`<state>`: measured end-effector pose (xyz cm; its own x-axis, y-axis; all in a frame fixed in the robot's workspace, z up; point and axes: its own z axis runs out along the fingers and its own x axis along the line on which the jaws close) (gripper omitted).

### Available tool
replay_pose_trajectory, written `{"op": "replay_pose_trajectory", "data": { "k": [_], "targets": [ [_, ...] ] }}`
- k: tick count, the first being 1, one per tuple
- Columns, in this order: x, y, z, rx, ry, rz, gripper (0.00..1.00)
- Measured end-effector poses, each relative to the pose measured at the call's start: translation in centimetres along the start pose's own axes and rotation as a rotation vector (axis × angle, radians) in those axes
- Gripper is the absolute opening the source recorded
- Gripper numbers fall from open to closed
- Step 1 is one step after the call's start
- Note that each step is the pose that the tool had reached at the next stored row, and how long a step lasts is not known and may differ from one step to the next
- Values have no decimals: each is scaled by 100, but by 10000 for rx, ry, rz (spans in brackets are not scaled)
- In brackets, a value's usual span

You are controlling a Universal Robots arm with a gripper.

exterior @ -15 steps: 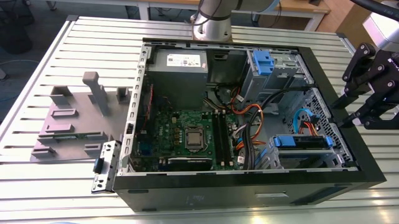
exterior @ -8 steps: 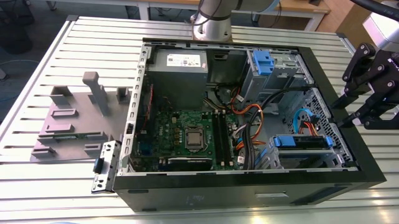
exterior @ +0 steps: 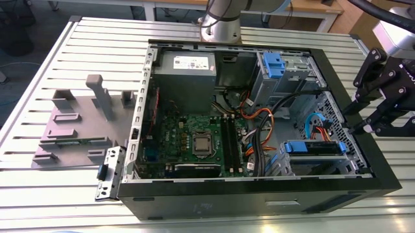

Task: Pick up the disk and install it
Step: 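Insert the first disk wire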

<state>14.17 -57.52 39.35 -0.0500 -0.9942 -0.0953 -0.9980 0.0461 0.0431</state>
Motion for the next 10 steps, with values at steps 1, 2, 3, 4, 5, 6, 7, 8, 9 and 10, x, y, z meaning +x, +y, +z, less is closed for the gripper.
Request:
{"op": "replay_pose_trajectory", "data": {
  "k": [1,2,3,4,5,6,7,8,9,10],
  "targets": [
    [-2,0,1,0,-1,0,42],
    [-3,0,2,0,0,1,42],
    [-4,0,2,0,-1,0,42],
    [-5,0,4,0,-1,1,42],
    [-6,0,4,0,0,1,42],
    [-6,0,6,0,1,1,42],
    [-6,0,11,0,1,0,42],
    [-5,0,19,0,2,0,42],
    [-4,0,28,0,5,0,42],
    [-3,1,39,1,17,0,42]
  ]
}}
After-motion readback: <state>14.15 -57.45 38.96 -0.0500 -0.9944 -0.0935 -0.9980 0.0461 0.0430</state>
